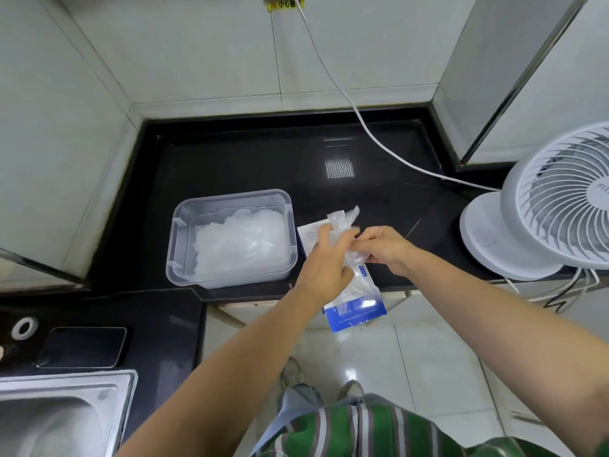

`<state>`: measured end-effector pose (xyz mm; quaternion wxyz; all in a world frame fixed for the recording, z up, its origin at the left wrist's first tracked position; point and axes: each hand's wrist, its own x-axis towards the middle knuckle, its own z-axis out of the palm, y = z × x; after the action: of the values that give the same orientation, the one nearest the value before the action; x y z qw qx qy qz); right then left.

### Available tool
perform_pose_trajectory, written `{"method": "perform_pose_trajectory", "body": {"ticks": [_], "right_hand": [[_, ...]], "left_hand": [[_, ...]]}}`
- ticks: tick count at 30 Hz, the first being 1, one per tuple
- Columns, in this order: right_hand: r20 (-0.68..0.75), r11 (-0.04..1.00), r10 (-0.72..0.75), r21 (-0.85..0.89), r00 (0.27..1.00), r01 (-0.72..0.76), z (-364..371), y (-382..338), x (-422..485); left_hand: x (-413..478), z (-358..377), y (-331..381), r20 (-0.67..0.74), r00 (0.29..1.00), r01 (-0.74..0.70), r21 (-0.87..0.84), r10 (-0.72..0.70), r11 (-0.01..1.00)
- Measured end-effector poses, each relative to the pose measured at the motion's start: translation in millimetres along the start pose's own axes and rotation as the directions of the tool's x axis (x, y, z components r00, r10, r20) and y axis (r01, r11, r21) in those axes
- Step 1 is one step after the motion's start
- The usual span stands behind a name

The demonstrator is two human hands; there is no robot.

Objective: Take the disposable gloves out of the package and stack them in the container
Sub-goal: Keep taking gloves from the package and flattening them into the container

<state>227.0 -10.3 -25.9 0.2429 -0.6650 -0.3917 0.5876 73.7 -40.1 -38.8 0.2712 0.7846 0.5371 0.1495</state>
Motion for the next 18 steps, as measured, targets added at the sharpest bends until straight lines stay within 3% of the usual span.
{"method": "perform_pose_trajectory", "body": {"ticks": [3, 8, 10, 13, 18], "right_hand": [[-0.006, 1.000, 0.007, -0.001, 1.000, -0.007, 4.6, 2.2, -3.2], [-0.004, 0.979, 0.083, 0.188, 0.997, -0.080, 0.8, 6.6, -6.2], [-0.019, 0.971, 0.116, 0.214, 0.993, -0.110, 0.7, 10.3, -7.3], [-0.016, 0.965, 0.167, 0.209, 0.986, -0.160, 3.1, 15.9, -8.6], [0.020, 0.958, 0.169, 0.233, 0.985, -0.169, 8.7, 17.8, -9.4]], "left_hand": [[-2.6, 1.7, -3.6, 0.050, 0.993, 0.103, 0.063, -0.106, 0.993], [-9.7, 5.0, -14.1, 0.170, 0.969, 0.165, 0.104, -0.181, 0.981], [-11.7, 8.1, -17.1, 0.134, 0.971, 0.190, 0.076, -0.199, 0.979], [-13.6, 10.1, -17.1, 0.079, 0.983, 0.163, 0.005, -0.163, 0.987], [-15.9, 10.2, -17.1, 0.099, 0.995, -0.016, 0.013, 0.014, 1.000]]}}
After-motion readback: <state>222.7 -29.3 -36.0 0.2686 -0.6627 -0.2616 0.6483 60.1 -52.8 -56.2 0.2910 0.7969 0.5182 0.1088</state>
